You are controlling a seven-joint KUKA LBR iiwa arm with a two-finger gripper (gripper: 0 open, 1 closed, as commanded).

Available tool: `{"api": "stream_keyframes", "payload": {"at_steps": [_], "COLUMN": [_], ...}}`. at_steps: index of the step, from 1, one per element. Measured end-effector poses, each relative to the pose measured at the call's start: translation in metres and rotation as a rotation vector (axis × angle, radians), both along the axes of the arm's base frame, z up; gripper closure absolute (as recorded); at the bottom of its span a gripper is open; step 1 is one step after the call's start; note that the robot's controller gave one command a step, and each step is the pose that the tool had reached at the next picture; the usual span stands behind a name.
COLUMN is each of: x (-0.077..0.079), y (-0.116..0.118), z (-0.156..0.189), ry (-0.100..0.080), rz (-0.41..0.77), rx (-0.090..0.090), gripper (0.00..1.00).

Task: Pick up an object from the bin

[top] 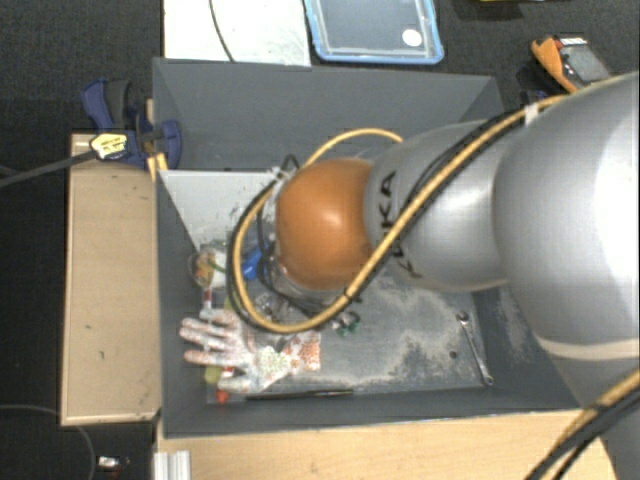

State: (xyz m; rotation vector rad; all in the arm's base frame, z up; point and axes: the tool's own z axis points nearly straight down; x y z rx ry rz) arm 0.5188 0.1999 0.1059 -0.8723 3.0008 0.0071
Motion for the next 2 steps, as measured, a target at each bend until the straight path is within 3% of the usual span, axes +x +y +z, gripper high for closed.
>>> {"api": "stream_keyframes", "payload": {"at_steps": [1, 2], "x": [-0.002, -0.011], "y": [-0.007, -0.008], "z": [0.025, 0.003], "ry": [-0.014, -0.015], "rz": [0.093, 0.174], "rx": [-0.001, 0.000], "gripper": [1.00, 1.00]}}
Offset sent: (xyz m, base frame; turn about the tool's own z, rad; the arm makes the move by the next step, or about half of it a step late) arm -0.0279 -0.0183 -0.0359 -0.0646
